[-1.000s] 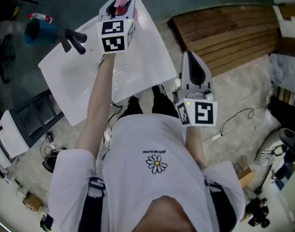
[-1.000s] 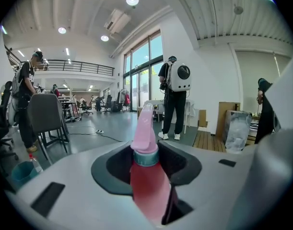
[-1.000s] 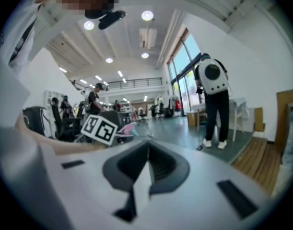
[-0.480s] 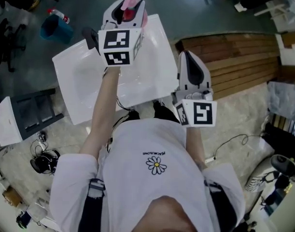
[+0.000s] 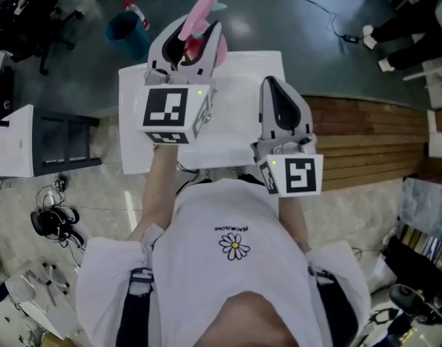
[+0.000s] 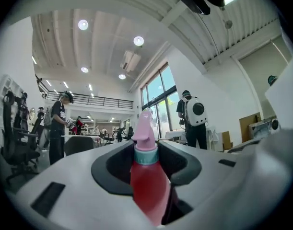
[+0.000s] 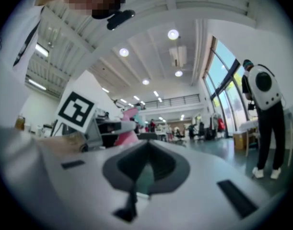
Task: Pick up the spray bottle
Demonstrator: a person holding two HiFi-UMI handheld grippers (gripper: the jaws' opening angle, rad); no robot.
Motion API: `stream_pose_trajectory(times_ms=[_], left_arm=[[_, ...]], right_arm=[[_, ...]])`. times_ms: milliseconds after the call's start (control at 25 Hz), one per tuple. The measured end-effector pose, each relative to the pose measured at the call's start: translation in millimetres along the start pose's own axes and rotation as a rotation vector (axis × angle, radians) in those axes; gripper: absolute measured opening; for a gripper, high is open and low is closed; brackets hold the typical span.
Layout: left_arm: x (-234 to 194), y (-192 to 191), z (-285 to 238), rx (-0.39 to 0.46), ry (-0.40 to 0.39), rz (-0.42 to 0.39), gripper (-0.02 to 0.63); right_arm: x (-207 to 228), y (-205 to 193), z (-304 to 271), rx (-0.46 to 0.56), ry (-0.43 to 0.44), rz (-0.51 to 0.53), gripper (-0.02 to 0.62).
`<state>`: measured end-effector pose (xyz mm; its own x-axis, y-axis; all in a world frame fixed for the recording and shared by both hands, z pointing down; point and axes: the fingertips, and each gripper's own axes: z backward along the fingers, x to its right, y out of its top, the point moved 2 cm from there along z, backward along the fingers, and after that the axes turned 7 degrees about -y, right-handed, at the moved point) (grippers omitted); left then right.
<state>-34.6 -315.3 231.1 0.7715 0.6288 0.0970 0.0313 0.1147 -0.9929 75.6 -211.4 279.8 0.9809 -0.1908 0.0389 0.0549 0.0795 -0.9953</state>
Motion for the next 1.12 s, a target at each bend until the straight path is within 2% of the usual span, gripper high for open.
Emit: stream_pose_trajectory(times_ms=[320,600,840,1120], left_arm=[[-24.6,18.4,96.3,0.055,0.184,-0.038,0.167],[-38.7,14.5,146.6,0.097,0.299,-0.055,0.167],[-41.3,1.8,159.3,0.054,0.332,-0.063,0.167],[-39.3,1.3,163.5,0.056,0.332,-0.071,0.167]], right_arm=[[-54.8,10.5,-17.9,0.017,0.131,0.006,0.031],[-87.2,6.5,-25.3,-0.005,0.214,0.021,0.030],[-98.2,3.0,-25.9,-0.018,0.225,0.078,0.029],[-103.0,2.7,-24.9,-0.007,0.232,0.072,0.029]])
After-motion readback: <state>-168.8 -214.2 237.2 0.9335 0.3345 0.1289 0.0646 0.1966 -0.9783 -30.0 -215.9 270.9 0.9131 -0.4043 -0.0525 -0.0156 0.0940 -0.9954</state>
